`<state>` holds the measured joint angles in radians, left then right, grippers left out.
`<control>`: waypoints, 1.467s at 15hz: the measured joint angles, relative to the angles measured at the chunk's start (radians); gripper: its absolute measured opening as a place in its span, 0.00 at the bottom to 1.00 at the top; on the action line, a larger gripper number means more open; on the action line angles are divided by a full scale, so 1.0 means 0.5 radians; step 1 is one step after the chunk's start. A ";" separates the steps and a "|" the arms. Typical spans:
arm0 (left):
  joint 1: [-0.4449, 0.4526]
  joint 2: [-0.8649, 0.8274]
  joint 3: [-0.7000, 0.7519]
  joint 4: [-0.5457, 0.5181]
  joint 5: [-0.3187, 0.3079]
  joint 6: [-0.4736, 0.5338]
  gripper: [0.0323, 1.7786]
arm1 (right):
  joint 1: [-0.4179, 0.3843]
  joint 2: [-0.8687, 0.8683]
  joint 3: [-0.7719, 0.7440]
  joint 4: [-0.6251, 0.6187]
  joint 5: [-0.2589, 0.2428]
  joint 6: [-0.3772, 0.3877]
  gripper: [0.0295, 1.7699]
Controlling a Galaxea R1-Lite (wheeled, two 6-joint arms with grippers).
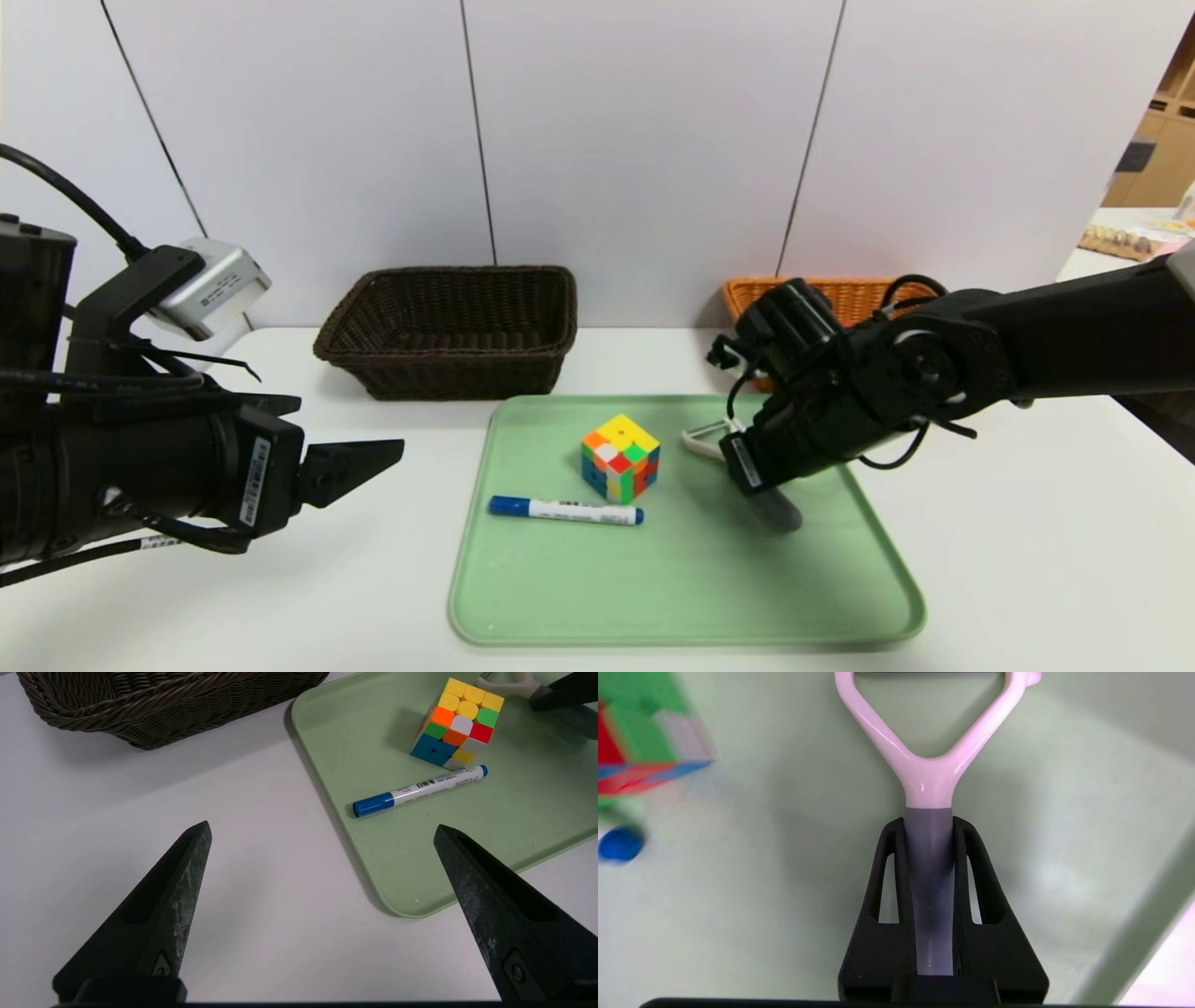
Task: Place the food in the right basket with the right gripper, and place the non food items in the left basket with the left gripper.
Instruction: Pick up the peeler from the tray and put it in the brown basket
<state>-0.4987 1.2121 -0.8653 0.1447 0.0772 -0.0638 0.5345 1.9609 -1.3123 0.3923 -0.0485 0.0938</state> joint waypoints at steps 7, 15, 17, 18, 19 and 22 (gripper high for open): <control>0.000 -0.032 0.040 0.002 0.000 0.000 0.95 | 0.176 -0.301 -0.282 0.036 0.039 0.029 0.12; 0.003 -0.073 0.062 0.006 0.050 -0.001 0.95 | 0.319 -0.030 -1.042 -0.293 0.016 0.228 0.12; 0.006 -0.077 0.099 0.003 0.063 -0.001 0.95 | 0.348 0.108 -1.193 -0.402 0.002 0.331 0.12; 0.008 -0.079 0.117 0.000 0.064 -0.004 0.95 | 0.364 0.173 -1.231 -0.509 0.000 0.366 0.12; 0.013 -0.080 0.128 0.000 0.066 -0.008 0.95 | 0.376 0.237 -1.251 -0.632 -0.014 0.373 0.12; 0.017 -0.083 0.143 0.002 0.069 -0.025 0.95 | 0.405 0.448 -1.271 -1.086 -0.165 0.371 0.12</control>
<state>-0.4900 1.1704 -0.7938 0.1457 0.1119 -0.0764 0.7370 2.1849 -1.9479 -0.1509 -0.1309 0.2794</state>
